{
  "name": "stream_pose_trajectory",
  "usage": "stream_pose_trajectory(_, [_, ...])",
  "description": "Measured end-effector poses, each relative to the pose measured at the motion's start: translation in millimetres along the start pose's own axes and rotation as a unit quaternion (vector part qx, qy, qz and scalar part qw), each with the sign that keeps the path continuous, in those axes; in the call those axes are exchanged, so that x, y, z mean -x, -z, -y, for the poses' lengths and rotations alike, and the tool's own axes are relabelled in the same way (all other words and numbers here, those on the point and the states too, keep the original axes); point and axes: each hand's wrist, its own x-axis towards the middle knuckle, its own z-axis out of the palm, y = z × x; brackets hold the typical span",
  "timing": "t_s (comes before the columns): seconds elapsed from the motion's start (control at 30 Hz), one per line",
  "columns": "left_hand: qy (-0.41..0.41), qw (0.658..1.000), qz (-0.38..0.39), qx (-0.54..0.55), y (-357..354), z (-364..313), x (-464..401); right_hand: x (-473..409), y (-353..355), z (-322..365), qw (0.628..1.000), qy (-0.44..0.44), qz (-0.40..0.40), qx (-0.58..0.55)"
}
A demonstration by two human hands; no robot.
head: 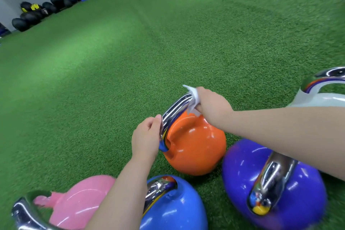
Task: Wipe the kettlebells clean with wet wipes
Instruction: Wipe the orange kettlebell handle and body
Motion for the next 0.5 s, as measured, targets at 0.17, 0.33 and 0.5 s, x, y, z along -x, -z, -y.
stream_pose_trajectory(0.17, [-0.022, 0.999, 0.003, -0.049, 4, -6, 4, -6, 9, 1, 0.995, 0.090, 0.030, -0.021])
stream_pose_trajectory(0.33, [-0.027, 0.998, 0.013, -0.054, 5, -8, 7, -14, -16, -4, 0.983, -0.080, 0.101, -0.132])
stream_pose_trajectory(0.5, [-0.036, 0.997, 0.027, -0.058, 4, -14, 11, -25, -35, 0, 0.974, -0.135, 0.147, -0.110])
